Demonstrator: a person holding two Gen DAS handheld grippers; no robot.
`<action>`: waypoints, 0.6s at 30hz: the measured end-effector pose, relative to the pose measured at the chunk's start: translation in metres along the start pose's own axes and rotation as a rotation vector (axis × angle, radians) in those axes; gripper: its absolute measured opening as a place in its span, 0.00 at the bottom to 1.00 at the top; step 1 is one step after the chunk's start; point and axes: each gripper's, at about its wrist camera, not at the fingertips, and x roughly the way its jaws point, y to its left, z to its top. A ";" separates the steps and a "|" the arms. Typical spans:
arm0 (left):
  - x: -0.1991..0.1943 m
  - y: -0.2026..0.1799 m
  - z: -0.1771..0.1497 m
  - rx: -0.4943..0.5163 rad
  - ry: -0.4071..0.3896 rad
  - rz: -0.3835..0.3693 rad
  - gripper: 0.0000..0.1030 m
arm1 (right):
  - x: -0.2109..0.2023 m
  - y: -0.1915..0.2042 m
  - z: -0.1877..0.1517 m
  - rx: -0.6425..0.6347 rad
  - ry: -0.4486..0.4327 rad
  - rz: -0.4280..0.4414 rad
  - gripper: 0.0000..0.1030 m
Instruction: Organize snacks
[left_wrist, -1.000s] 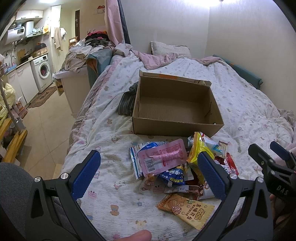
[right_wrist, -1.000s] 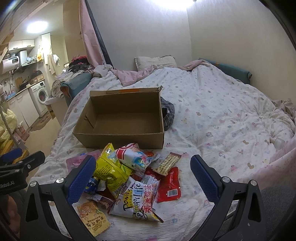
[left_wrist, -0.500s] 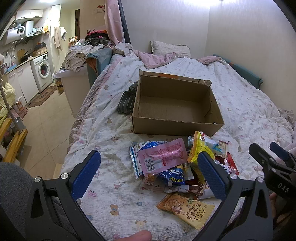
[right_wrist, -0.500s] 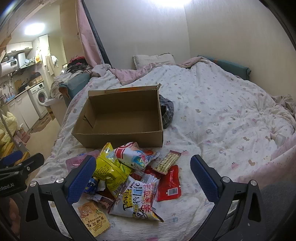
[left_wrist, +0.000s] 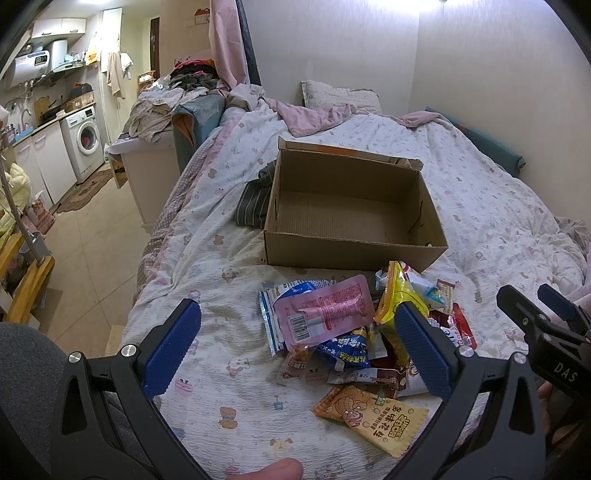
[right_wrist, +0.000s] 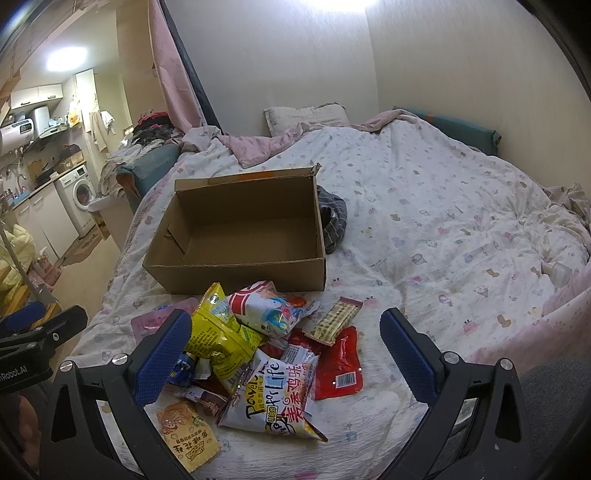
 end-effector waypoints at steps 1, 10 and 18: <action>0.000 0.000 0.000 0.001 0.000 -0.001 1.00 | 0.000 0.000 0.000 0.001 0.000 0.000 1.00; -0.004 -0.002 0.020 0.047 0.047 0.004 1.00 | -0.005 -0.022 0.030 0.086 0.017 0.025 1.00; 0.020 0.008 0.070 0.046 0.156 0.019 1.00 | 0.009 -0.052 0.081 0.079 0.062 0.010 1.00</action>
